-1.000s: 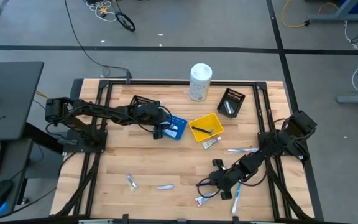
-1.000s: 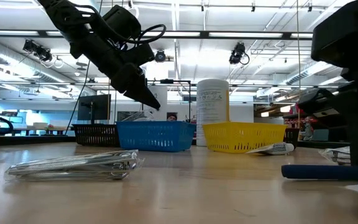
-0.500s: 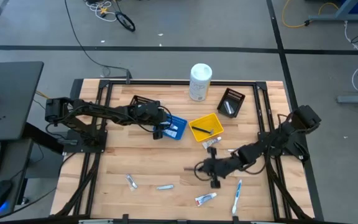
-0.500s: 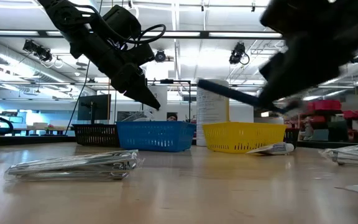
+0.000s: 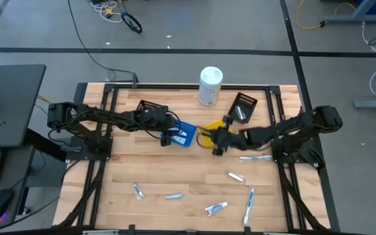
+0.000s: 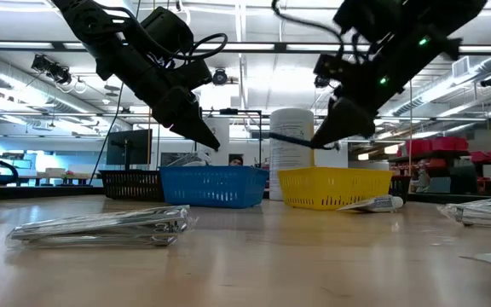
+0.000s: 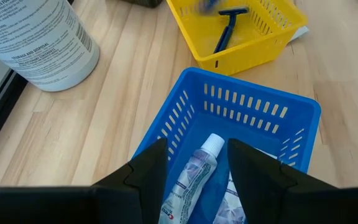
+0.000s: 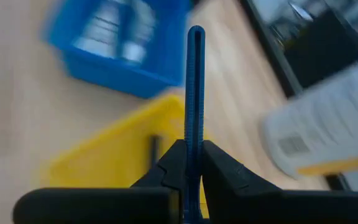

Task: Pick & Place Travel size toiletries
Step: Put the blue razor into the yellow bin

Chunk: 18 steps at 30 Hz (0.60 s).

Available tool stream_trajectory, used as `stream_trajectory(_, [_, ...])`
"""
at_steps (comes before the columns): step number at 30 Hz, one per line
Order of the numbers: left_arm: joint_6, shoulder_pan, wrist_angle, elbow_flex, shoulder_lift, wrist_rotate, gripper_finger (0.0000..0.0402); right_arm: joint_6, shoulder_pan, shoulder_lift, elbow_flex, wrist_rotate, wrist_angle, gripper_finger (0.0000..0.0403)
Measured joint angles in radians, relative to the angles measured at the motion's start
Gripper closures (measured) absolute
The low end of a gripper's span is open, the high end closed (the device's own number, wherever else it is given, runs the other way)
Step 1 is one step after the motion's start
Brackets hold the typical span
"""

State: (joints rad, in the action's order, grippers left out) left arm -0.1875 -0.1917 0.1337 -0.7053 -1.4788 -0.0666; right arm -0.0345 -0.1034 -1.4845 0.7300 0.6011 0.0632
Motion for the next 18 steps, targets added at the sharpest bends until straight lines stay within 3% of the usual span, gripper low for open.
stream_trajectory(2, [0.0,0.0,0.0,0.0,0.0,0.0,0.0226,0.0,0.052,0.0,0.0,-0.041,0.024,0.0364])
stream_trajectory(8, [0.0,0.0,0.019,-0.001,0.0,0.0,0.0226,0.001,0.173,0.0,0.0,-0.294,0.182,0.0364])
stream_trajectory(14, [0.0,0.0,0.019,-0.001,0.0,0.0,0.0226,0.002,0.21,0.0,0.0,-0.422,0.223,0.0356])
stream_trajectory(18, [0.0,0.0,0.019,-0.001,0.0,0.0,0.0226,-0.024,0.215,0.0,0.0,-0.446,0.205,0.033])
